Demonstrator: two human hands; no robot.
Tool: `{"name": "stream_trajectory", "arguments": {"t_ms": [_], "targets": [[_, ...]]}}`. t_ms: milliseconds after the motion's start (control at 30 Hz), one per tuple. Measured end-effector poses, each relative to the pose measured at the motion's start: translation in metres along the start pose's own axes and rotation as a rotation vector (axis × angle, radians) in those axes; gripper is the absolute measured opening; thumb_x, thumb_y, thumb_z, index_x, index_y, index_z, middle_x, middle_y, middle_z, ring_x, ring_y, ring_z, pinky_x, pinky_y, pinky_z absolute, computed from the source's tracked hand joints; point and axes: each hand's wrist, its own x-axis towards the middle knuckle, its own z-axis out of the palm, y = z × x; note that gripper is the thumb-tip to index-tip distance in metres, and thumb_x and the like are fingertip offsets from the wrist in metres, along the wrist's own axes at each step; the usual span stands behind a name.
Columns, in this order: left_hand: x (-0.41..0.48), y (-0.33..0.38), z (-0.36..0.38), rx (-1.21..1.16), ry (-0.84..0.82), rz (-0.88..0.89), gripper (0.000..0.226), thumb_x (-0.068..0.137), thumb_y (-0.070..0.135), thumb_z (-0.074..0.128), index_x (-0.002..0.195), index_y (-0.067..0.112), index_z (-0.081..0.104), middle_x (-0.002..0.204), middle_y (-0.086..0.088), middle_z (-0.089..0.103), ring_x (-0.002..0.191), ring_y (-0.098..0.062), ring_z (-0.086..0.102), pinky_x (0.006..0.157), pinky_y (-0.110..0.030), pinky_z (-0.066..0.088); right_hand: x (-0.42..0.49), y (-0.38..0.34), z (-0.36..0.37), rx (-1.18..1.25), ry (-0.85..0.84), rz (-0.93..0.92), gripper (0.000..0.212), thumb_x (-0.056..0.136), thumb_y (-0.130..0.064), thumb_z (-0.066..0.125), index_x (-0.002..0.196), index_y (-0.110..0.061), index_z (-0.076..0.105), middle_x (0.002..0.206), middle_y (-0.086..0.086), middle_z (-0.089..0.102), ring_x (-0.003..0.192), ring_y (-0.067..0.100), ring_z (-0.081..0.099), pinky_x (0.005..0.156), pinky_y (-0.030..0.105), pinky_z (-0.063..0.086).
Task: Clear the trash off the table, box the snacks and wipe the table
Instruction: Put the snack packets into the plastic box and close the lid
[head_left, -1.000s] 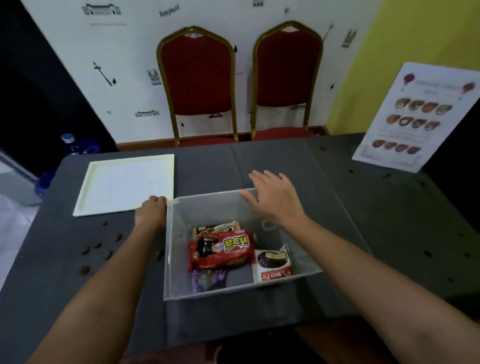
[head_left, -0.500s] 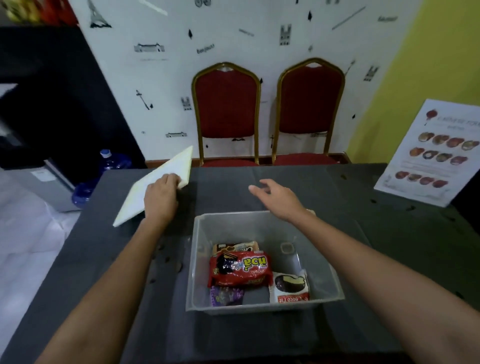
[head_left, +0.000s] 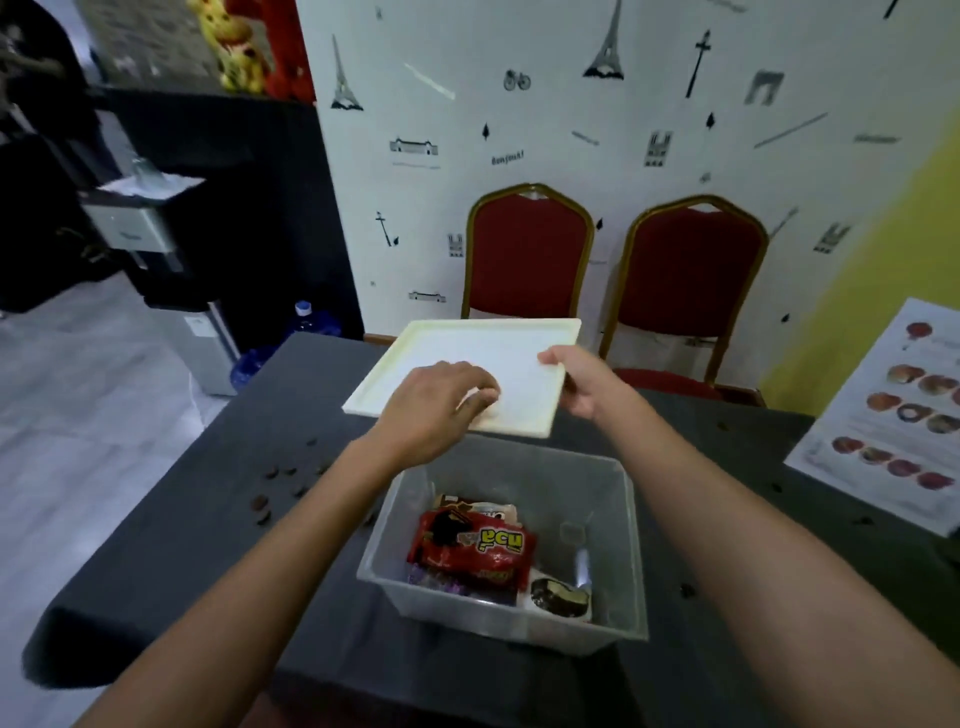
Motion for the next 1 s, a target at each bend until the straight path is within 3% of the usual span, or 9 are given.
{"name": "stream_trajectory", "arguments": {"t_ms": [100,167,233,367,500,567,667,767,1000], "targets": [[-0.006,-0.016,0.006,0.081,0.056,-0.484,0.049,0.095,0.042,0.044,0.139,0.021,0.039,0.147,-0.008,0.035,0.134,-0.029,0.033,0.109,-0.044,0.029,-0.017,0.009,-0.037,-0.036,-0.055,0.062,0.025,0.095,-0.008,0.046,0.119,-0.003,0.048,0.106,0.016,0.068,0.092,0.029,0.066,0.072,0.039,0.058],[-0.014,-0.024,0.008,-0.038,0.007,-0.785,0.057,0.094,0.036,0.048,0.144,0.017,0.027,0.148,-0.015,0.031,0.13,-0.036,0.036,0.104,-0.046,0.034,-0.027,0.02,-0.058,-0.061,-0.094,0.107,0.027,0.095,-0.011,0.048,0.121,-0.004,0.049,0.105,0.016,0.07,0.093,0.031,0.068,0.075,0.042,0.059],[-0.024,-0.025,0.012,-0.257,-0.018,-0.944,0.046,0.095,0.027,0.049,0.137,0.014,0.037,0.136,-0.015,0.046,0.112,-0.031,0.051,0.088,-0.04,0.043,-0.033,0.032,-0.071,-0.079,-0.12,0.138,0.028,0.094,-0.01,0.05,0.121,-0.004,0.05,0.101,0.015,0.072,0.086,0.03,0.071,0.067,0.042,0.06],[-0.042,-0.022,0.026,-0.211,0.068,-0.94,0.02,0.092,0.016,0.051,0.109,0.011,0.06,0.112,-0.011,0.063,0.091,-0.023,0.054,0.075,-0.031,0.043,-0.04,0.055,-0.076,-0.196,0.038,0.017,0.035,0.093,-0.014,0.056,0.126,-0.008,0.046,0.108,0.014,0.067,0.086,0.028,0.069,0.061,0.035,0.057],[-0.05,-0.012,0.035,-0.113,0.085,-0.917,0.006,0.089,0.014,0.048,0.089,0.01,0.052,0.092,-0.012,0.062,0.075,-0.024,0.049,0.051,-0.028,0.03,-0.04,0.073,-0.073,-0.629,0.445,-0.267,0.016,0.092,-0.022,0.054,0.106,-0.015,0.055,0.099,0.005,0.064,0.079,0.019,0.063,0.06,0.029,0.05],[-0.052,-0.005,0.036,-0.051,0.096,-0.913,0.007,0.089,0.014,0.047,0.089,0.008,0.052,0.086,-0.011,0.059,0.072,-0.025,0.048,0.051,-0.029,0.031,-0.041,0.077,-0.076,-0.793,0.564,-0.354,0.012,0.091,-0.025,0.054,0.09,-0.015,0.06,0.09,0.004,0.065,0.071,0.017,0.061,0.054,0.026,0.045],[-0.058,0.003,0.036,0.036,0.103,-0.891,0.008,0.088,0.015,0.05,0.089,0.009,0.055,0.082,-0.009,0.057,0.072,-0.027,0.049,0.058,-0.032,0.036,-0.045,0.083,-0.086,-0.924,0.584,-0.378,0.016,0.092,-0.025,0.055,0.086,-0.013,0.064,0.092,0.005,0.064,0.07,0.017,0.058,0.051,0.024,0.039],[-0.062,0.005,0.045,0.035,0.131,-0.834,0.009,0.089,0.014,0.052,0.089,0.007,0.057,0.091,-0.011,0.058,0.077,-0.028,0.051,0.063,-0.033,0.037,-0.055,0.097,-0.093,-1.019,0.574,-0.399,0.022,0.095,-0.026,0.052,0.1,-0.009,0.065,0.106,0.007,0.056,0.077,0.017,0.054,0.053,0.022,0.036],[-0.067,0.003,0.056,0.168,0.143,-0.759,0.018,0.094,0.015,0.045,0.096,0.002,0.057,0.096,-0.016,0.057,0.08,-0.033,0.053,0.064,-0.035,0.04,-0.068,0.105,-0.089,-1.196,0.602,-0.418,0.031,0.1,-0.023,0.041,0.12,-0.005,0.055,0.117,0.01,0.051,0.081,0.015,0.044,0.065,0.024,0.033]]}}
